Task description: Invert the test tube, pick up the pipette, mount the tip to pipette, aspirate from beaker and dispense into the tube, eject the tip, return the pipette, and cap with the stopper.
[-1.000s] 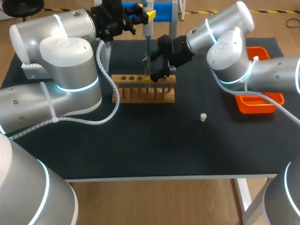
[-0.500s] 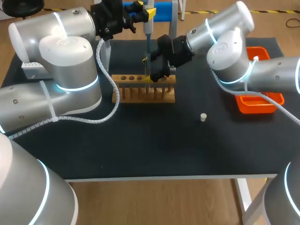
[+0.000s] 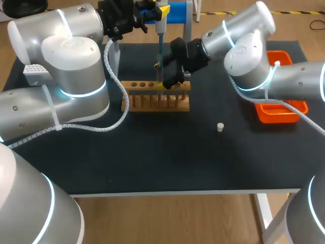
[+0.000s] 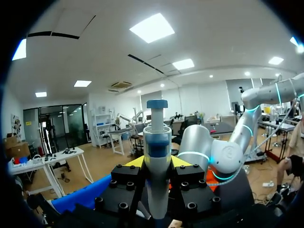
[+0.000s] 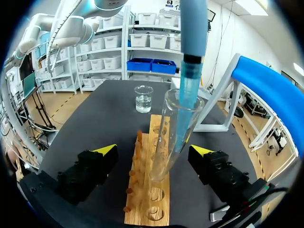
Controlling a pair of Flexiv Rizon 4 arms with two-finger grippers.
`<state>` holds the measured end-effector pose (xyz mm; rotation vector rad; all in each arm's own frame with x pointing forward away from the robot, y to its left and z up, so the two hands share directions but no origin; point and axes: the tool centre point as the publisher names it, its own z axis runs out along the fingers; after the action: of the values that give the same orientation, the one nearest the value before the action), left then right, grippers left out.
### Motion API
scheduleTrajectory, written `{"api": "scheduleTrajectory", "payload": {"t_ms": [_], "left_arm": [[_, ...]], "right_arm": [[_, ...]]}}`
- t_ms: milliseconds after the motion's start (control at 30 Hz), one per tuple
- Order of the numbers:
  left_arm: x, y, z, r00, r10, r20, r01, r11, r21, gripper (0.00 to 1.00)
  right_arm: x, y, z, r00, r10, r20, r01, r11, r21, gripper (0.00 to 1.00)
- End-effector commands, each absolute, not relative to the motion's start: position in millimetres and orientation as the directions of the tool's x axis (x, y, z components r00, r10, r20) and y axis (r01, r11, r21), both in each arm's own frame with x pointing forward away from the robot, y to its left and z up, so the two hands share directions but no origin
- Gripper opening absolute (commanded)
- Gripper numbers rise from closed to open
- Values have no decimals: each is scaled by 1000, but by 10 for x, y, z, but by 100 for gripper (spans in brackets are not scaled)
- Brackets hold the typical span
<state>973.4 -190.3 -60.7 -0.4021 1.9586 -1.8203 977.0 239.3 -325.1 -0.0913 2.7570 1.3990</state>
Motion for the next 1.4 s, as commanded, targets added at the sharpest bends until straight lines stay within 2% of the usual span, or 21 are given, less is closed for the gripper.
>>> {"api": "scheduleTrajectory", "payload": {"t_ms": [33,1400], "left_arm": [[9719,-1919,-556,-862,-492,-120,78,105,-991,0],[9628,-1980,-207,-861,-473,-188,127,159,-979,0]], "right_arm": [[9767,2388,-3242,-997,-31,-70,-74,591,803,100],[9767,2388,-3242,-997,-31,-70,-74,591,803,100]]}}
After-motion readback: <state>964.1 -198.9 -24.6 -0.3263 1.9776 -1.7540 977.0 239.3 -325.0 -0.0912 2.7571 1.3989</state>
